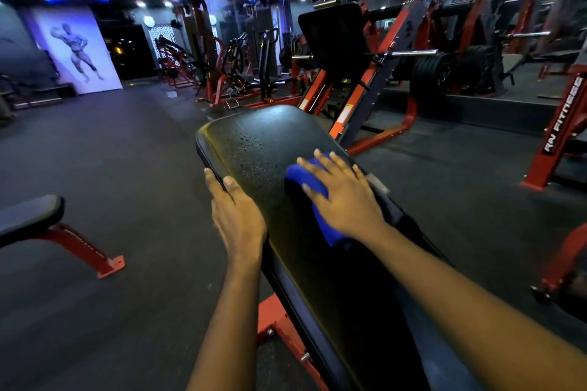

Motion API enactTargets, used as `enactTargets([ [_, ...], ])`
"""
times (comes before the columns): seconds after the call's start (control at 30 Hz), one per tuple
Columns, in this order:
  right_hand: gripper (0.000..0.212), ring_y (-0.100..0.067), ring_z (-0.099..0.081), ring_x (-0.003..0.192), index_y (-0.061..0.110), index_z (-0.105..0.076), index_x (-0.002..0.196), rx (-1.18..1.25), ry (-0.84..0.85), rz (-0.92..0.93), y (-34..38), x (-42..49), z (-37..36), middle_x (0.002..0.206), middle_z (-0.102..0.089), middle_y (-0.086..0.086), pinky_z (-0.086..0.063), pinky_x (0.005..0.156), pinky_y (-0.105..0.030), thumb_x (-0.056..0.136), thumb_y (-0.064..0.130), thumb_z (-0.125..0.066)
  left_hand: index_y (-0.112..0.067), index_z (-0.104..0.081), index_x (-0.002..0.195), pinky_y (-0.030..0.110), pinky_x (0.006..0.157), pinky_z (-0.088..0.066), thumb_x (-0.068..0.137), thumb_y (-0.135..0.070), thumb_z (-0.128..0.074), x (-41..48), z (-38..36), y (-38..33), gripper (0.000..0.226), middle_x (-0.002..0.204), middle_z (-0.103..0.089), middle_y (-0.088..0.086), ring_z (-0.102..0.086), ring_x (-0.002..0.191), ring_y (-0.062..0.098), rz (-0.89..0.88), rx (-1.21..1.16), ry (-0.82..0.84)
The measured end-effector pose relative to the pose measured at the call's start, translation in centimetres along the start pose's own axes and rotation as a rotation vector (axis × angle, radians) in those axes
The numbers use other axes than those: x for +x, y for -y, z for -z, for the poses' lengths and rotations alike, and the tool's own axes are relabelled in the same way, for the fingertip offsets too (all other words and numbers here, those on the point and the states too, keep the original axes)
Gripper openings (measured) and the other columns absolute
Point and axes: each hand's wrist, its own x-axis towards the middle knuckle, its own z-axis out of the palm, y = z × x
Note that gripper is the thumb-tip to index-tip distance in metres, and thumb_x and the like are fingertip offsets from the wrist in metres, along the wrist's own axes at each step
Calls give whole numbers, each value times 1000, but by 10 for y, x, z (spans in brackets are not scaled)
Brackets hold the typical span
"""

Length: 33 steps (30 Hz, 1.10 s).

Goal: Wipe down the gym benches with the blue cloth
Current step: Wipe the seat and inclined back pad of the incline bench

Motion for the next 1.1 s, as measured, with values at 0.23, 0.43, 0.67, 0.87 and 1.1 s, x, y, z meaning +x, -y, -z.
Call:
enactTargets([
  [0.23, 53, -22, -12, 151, 48, -21, 152, 21, 47, -147, -6, 58, -1, 164, -16, 6, -13, 121, -50, 100, 56, -32, -33, -11, 156, 41, 103, -36, 105, -44, -20, -4, 6, -1, 52, 135, -53, 14, -50, 124, 31, -18, -34, 28],
  [0.43, 61, -16, -12, 151, 51, -20, 150, 7, -11, 17, 4, -15, -2, 163, -19, 13, -13, 121, -48, 92, 66, -15, -34, -13, 156, 41, 105, -34, 106, -42, -21, -2, 2, 1, 51, 141, -49, 14, -47, 129, 33, -24, -39, 12],
  [0.67, 52, -21, -19, 149, 49, -28, 149, 118, 33, -192, -20, 87, -4, 162, -22, 9, -23, 117, -55, 98, 59, -36, -36, -15, 155, 43, 105, -35, 105, -44, -21, -4, 2, 3, 51, 140, -51, 12, -47, 128, 31, -19, -49, -1],
  [0.87, 51, -19, -14, 151, 52, -25, 149, 86, 21, -172, -19, 42, 4, 163, -19, 9, -21, 117, -58, 99, 57, -36, -33, -17, 155, 46, 110, -33, 106, -42, -22, -8, 7, -2, 50, 139, -52, 13, -46, 130, 32, 8, -77, -15],
  [1.1, 52, -19, -10, 151, 51, -21, 150, 30, 16, -250, -16, -61, 16, 164, -16, 8, -14, 119, -57, 100, 55, -35, -29, -10, 157, 46, 109, -30, 106, -43, -19, -27, 17, -11, 54, 141, -50, 17, -45, 130, 38, 37, 24, 40],
])
